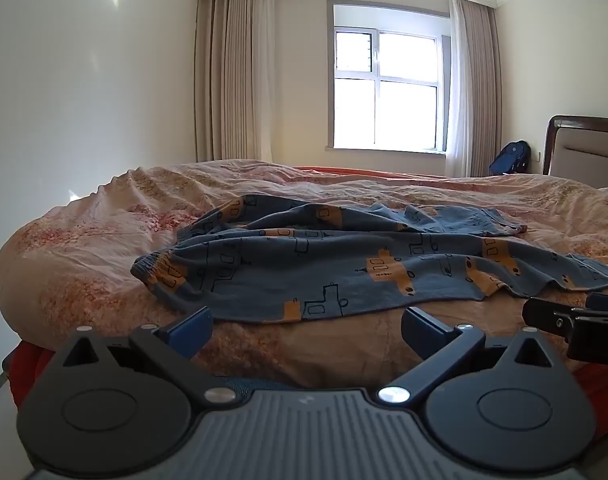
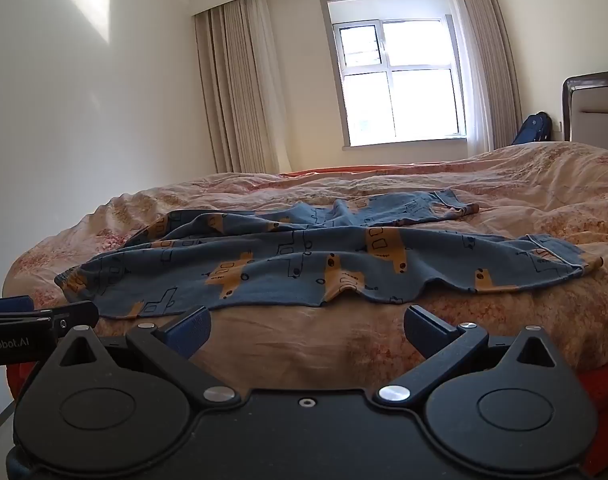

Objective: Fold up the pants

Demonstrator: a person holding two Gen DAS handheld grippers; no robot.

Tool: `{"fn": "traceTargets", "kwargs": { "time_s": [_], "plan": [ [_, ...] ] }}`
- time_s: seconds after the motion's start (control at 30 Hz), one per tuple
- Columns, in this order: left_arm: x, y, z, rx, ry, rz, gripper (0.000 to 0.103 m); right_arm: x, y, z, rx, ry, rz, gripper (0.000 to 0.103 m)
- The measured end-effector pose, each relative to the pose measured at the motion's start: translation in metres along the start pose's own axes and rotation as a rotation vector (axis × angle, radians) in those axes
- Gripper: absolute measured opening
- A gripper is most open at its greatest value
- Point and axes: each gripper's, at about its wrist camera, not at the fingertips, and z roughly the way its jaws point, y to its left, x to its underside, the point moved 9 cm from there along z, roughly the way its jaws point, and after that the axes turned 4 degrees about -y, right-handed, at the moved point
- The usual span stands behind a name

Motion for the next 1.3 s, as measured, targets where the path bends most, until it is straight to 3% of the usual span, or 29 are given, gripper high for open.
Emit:
{"fn": "traceTargets", "kwargs": {
  "time_s": [1.3],
  "plan": [
    [0.0001,-0.0004,-0.0001,0.001,0.001,0.003,0.103,0.0020,0.0025,-0.0010,0.001,0.004,-0.005,0.103]
  ]
}}
